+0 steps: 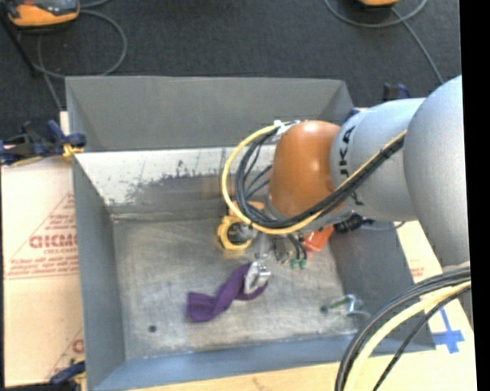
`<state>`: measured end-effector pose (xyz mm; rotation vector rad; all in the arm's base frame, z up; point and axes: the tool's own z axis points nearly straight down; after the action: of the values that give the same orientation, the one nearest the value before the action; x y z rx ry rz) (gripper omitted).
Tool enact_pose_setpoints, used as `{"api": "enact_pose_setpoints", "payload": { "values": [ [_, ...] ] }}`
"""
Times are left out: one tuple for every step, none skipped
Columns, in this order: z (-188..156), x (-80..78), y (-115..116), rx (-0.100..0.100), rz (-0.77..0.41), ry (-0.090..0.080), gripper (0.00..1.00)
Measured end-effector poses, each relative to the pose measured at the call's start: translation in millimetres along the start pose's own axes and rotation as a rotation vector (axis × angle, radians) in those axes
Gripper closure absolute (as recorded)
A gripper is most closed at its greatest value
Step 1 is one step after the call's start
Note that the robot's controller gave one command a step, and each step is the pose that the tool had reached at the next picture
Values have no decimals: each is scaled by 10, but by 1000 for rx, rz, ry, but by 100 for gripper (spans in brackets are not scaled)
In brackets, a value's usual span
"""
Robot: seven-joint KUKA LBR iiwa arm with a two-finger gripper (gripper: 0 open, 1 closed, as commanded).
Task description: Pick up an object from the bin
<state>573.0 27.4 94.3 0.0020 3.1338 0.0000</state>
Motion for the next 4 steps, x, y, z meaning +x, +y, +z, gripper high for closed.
{"api": "enact_pose_setpoints", "payload": {
  "values": [
    [97, 245, 19, 0, -351, 2, 0],
    [120, 300, 37, 0, -431, 6, 0],
    [131, 310, 57, -1, -485, 8, 0],
    [-73, -316, -90, -4, -821, 3, 100]
  ]
}}
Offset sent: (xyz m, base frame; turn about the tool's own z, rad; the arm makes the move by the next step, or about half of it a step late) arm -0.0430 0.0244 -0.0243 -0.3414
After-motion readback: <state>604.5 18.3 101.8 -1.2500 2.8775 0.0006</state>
